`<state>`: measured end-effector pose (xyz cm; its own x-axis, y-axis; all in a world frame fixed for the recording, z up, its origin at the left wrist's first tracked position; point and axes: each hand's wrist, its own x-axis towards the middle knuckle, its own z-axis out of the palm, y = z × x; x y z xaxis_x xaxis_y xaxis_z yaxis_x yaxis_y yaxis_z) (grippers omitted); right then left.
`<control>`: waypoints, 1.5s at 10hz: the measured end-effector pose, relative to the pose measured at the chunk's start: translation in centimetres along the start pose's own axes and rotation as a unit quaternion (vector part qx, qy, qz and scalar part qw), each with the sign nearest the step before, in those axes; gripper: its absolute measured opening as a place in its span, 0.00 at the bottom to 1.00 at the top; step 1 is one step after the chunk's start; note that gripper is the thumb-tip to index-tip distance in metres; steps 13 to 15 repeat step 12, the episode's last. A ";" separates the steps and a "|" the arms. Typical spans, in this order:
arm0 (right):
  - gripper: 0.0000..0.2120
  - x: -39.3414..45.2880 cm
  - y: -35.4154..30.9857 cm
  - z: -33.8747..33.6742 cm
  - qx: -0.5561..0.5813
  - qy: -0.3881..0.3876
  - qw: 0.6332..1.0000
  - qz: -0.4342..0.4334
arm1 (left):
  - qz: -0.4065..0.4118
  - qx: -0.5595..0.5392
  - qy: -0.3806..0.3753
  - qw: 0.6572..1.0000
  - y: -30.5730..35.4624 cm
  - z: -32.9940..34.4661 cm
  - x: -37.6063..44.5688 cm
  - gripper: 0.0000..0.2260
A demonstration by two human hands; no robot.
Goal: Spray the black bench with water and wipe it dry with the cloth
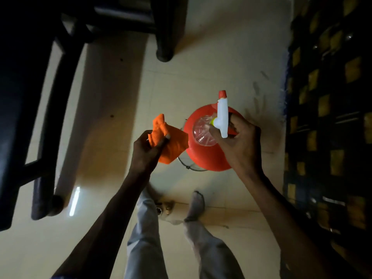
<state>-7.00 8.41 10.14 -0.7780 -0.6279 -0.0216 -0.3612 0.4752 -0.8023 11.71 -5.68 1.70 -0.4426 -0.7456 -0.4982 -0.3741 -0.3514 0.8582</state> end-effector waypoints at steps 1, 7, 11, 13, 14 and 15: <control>0.13 -0.4 3.2 -1.9 -0.025 0.036 0.999 -0.001 | 0.005 0.024 -0.032 0.999 -0.5 3.7 0.9 0.06; 0.10 2.7 14.7 -2.7 -0.021 0.066 0.997 0.017 | -0.058 0.069 -0.077 0.993 -6.1 14.5 7.0 0.12; 0.22 2.4 15.6 -2.6 -0.029 0.022 0.997 0.060 | -0.010 0.347 0.009 0.938 -5.7 14.2 7.2 0.27; 0.26 1.7 16.3 -2.9 -0.051 -0.009 0.995 0.091 | -0.004 0.391 0.005 0.920 -5.2 14.1 6.7 0.32; 0.26 1.7 16.3 -2.9 -0.051 -0.009 0.995 0.091 | -0.004 0.391 0.005 0.920 -5.2 14.1 6.7 0.32; 0.26 1.7 16.3 -2.9 -0.051 -0.009 0.995 0.091 | -0.004 0.391 0.005 0.920 -5.2 14.1 6.7 0.32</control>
